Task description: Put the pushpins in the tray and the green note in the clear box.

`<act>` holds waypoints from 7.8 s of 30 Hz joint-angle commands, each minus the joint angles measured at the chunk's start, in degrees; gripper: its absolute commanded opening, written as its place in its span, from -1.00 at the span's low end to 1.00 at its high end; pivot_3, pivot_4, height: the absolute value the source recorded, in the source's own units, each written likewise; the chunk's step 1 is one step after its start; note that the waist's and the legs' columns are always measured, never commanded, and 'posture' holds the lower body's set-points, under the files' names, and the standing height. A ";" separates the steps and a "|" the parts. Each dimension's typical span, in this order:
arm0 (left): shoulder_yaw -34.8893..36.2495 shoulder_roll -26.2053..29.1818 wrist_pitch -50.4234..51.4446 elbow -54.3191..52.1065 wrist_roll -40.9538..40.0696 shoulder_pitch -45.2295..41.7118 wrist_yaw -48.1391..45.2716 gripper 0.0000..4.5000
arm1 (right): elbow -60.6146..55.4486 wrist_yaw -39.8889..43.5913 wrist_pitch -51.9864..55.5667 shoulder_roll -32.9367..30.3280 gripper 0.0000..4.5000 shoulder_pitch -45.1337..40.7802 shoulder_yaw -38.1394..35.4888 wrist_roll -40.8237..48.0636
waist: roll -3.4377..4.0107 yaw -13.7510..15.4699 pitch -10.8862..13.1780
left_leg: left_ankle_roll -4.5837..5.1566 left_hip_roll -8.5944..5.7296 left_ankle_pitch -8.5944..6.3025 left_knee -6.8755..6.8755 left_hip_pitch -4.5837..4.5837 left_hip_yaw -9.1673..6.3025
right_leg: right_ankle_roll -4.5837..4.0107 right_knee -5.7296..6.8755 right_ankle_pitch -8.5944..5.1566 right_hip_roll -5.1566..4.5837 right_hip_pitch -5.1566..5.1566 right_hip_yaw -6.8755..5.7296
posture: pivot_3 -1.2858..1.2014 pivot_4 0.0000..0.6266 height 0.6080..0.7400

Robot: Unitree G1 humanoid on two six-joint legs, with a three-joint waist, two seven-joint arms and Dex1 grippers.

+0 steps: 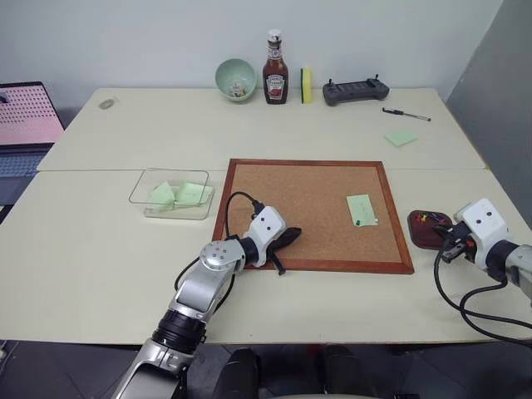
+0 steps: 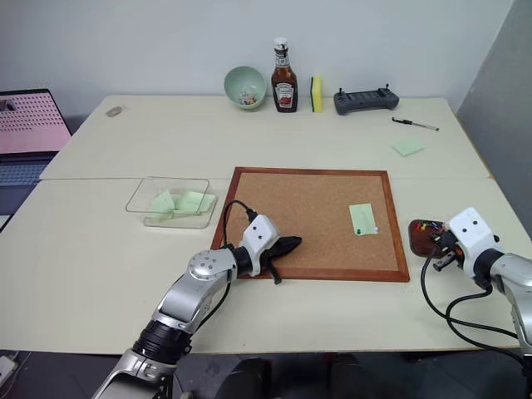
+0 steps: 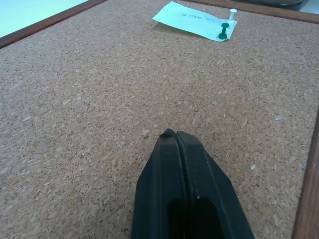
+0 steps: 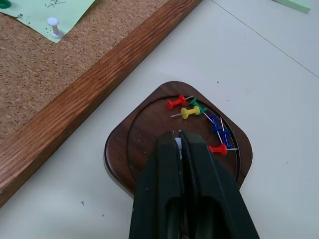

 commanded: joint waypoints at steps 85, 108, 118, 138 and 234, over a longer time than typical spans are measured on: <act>-1.87 0.43 -0.28 2.59 1.84 1.87 -0.44 -1.00 | -2.90 4.71 3.86 5.30 -0.98 -10.94 -1.60 13.31 | 0.02 0.04 -0.02 | 0.00 -0.01 0.00 0.00 -0.01 -0.05 | -0.01 0.01 0.01 0.00 -0.01 -0.04 | 0.03 -0.52 1.00; -2.29 0.02 -1.52 4.39 2.04 0.68 -0.86 -1.00 | 7.36 7.29 -7.47 -4.96 -0.47 -0.42 -1.71 2.03 | 0.37 -0.01 -0.23 | 0.00 -0.01 0.00 0.00 0.05 0.01 | 0.02 -0.06 -0.01 -0.01 0.08 0.00 | 0.03 -0.52 1.00; -2.05 0.40 -1.53 4.32 1.93 1.00 -1.05 -1.00 | 4.64 8.32 -3.91 -4.94 0.40 -2.23 -4.61 6.57 | 0.37 -0.01 -0.23 | 0.00 -0.01 0.00 0.00 0.04 0.01 | 0.02 -0.07 -0.01 -0.01 0.08 0.00 | 0.03 -0.52 1.00; -1.64 0.91 -1.17 3.07 2.01 1.72 -0.54 -1.00 | -1.12 6.56 3.05 7.86 0.48 -14.13 14.17 10.40 | 0.35 -0.06 -0.24 | 0.00 0.01 0.00 -0.01 0.04 -0.05 | 0.02 -0.05 -0.01 0.01 0.05 -0.05 | 0.03 -0.52 1.00; 20.37 -24.51 25.80 13.42 -24.22 -20.95 14.88 0.62 | -5.91 8.79 -7.30 11.01 -1.00 -19.91 17.01 4.40 | -0.27 -0.09 0.14 | -0.02 -0.02 0.01 0.12 -0.49 -0.15 | 0.00 -0.04 0.01 0.00 -0.36 -0.17 | 0.03 -0.52 1.00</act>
